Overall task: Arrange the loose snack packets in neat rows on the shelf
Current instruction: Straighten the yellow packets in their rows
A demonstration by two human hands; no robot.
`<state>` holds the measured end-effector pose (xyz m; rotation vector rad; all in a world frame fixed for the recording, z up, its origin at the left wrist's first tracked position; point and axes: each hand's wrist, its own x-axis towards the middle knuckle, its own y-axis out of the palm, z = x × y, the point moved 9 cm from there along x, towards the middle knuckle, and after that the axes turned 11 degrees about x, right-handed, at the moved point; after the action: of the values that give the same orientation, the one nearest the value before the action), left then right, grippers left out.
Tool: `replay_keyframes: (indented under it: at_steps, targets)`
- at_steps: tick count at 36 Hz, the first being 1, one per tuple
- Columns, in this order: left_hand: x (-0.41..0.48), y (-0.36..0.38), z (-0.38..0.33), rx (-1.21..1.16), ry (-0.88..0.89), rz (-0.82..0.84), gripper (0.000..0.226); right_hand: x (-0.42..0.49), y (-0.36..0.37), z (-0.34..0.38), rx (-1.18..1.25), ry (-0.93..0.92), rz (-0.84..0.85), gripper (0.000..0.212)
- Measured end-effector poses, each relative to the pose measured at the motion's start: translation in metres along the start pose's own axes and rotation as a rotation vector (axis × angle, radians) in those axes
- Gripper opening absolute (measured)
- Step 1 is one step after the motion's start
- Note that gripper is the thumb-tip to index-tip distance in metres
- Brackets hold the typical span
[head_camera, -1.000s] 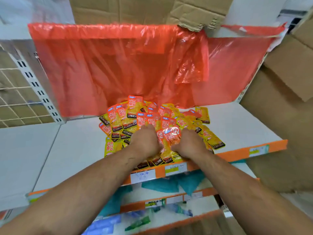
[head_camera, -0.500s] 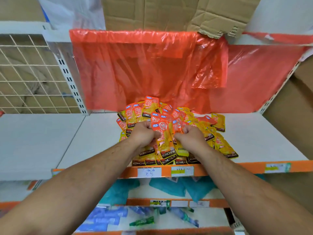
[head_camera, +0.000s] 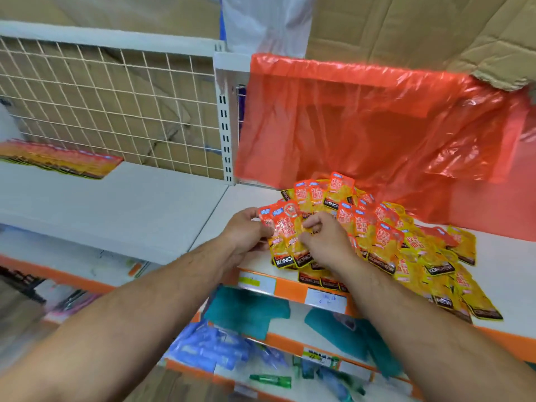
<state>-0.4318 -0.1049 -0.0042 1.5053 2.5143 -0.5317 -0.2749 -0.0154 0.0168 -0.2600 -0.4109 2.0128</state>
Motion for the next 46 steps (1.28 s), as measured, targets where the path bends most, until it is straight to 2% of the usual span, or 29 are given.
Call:
replay_keyframes:
  at_steps: [4,10,18,26,35,46]
  targets:
    - [-0.002,-0.047,0.016,-0.037,-0.020,-0.024,0.029,0.006,0.048,0.012,0.020,0.015,0.015,0.031]
    - [-0.009,-0.136,0.041,-0.108,-0.017,-0.028,0.020,0.010,0.138,0.040,0.052,0.040,0.062,0.023]
    - [-0.006,-0.258,0.068,0.014,0.023,-0.065,0.049,0.013,0.255,0.087,0.137,0.096,0.086,0.018]
    - [0.005,-0.357,0.092,-0.015,-0.042,-0.266,0.021,0.030,0.341,0.118,0.121,0.117,0.172,0.016]
    - [0.044,-0.417,0.106,-0.035,-0.108,-0.387,0.018,0.079,0.402,0.129,0.207,0.166,0.302,0.018]
    - [0.100,-0.480,0.095,0.009,-0.144,-0.513,0.015,0.156,0.448,0.145,0.296,0.209,0.373,0.017]
